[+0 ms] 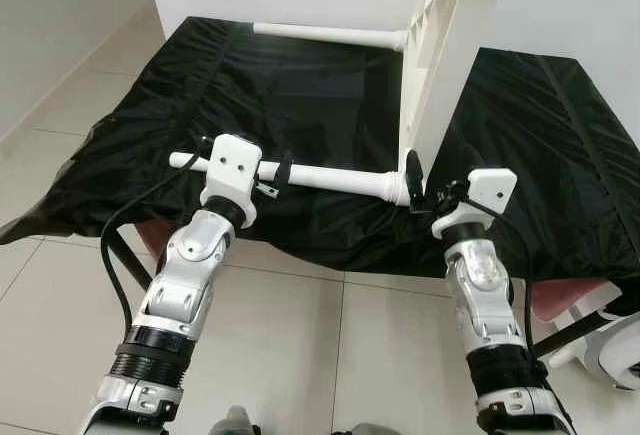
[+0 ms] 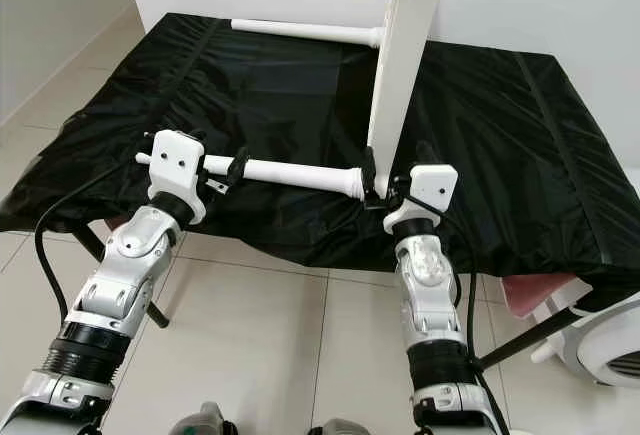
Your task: Building children table
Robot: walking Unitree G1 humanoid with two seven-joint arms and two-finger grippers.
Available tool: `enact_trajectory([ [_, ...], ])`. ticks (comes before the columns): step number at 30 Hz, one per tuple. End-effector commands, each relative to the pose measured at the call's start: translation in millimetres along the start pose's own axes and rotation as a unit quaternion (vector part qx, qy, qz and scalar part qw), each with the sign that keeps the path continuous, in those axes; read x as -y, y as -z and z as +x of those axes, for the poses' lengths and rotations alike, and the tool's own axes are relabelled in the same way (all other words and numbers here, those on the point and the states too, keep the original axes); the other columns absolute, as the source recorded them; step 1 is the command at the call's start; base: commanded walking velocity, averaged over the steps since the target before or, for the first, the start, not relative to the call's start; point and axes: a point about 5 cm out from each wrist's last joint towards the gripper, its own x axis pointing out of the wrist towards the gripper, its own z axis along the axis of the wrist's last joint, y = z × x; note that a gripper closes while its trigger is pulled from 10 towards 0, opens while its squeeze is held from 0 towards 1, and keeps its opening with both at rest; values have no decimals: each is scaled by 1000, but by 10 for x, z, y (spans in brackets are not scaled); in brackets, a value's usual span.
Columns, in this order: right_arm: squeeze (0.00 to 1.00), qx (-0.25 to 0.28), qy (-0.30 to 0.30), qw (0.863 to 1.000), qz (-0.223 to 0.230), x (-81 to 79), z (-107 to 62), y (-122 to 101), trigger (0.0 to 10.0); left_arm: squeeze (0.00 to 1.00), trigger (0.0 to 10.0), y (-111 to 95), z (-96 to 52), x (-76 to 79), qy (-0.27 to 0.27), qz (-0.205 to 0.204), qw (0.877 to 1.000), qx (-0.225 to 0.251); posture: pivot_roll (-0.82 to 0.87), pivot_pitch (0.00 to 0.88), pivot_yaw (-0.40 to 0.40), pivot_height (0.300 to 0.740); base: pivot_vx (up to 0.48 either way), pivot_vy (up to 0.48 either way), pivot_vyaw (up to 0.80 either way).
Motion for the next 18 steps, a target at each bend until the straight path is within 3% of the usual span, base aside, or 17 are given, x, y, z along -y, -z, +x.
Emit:
enact_trajectory([
  [1, 0, 2, 9, 1000, -2, 46, 40, -5, 10000, 0, 10000, -11, -12, 33, 24, 12, 1000, 0, -10, 0, -5, 740, 0, 0, 0],
  [10, 0, 20, 19, 1000, 2, 17, 359, -130, 10000, 0, 10000, -98, -46, 55, 26, 5, 1000, 6, -5, 0, -16, 740, 0, 0, 0],
  [18, 0, 21, 2, 1000, 8, -24, 341, -113, 10000, 0, 10000, -146, -76, 60, 12, 3, 1000, 15, 4, 0, -38, 740, 0, 0, 0],
])
